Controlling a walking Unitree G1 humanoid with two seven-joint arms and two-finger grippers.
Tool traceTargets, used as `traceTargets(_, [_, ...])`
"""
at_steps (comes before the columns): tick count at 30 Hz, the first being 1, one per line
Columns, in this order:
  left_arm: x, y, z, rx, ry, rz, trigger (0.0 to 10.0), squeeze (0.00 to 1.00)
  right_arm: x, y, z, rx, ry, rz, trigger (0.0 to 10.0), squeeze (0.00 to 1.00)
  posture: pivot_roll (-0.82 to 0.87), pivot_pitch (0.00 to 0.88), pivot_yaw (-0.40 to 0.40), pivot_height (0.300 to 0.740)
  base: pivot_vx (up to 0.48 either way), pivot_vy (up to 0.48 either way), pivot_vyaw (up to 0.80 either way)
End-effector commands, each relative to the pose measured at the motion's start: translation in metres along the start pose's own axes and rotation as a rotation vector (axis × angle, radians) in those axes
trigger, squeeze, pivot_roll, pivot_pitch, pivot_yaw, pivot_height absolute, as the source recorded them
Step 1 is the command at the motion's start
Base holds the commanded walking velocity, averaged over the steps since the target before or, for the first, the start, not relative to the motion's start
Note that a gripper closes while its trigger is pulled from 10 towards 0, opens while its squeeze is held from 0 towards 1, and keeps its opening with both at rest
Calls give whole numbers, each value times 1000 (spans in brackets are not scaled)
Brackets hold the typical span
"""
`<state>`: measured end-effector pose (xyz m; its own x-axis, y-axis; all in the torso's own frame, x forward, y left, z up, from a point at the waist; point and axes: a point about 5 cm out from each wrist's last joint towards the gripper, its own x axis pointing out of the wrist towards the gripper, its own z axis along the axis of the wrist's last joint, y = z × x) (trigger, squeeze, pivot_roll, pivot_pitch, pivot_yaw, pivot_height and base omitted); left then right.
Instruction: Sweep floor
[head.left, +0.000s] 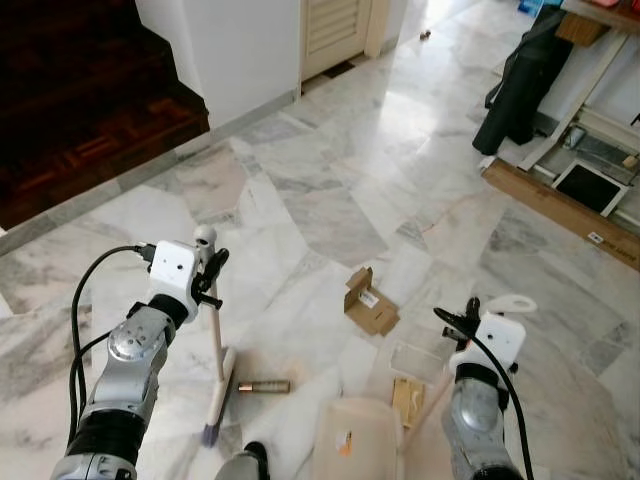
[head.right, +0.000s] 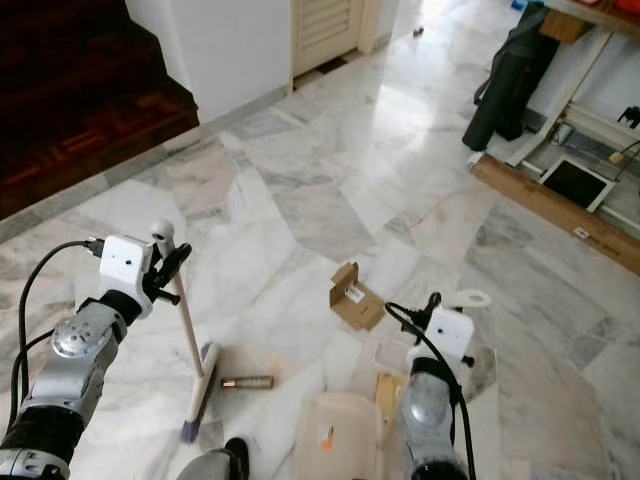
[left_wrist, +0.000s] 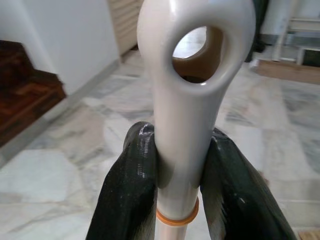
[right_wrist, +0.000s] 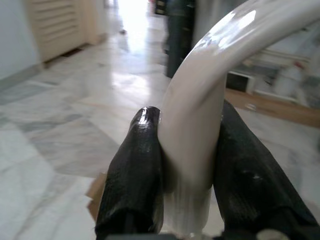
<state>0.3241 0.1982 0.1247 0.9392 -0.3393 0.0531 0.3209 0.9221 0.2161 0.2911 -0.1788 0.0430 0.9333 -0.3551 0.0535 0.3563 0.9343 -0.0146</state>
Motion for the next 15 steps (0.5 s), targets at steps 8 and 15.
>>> traceTargets(8, [-8, -20, -7, -74, 55, -205, 10000, 0, 1, 1, 1, 17, -4, 4, 10000, 0, 201, 254, -63, 740, 0, 0, 0])
traceTargets(15, [-9, -23, 4, -73, 30, -257, 10000, 0, -4, -7, -6, -13, 15, -39, 10000, 0, 210, 232, -56, 740, 0, 0, 0])
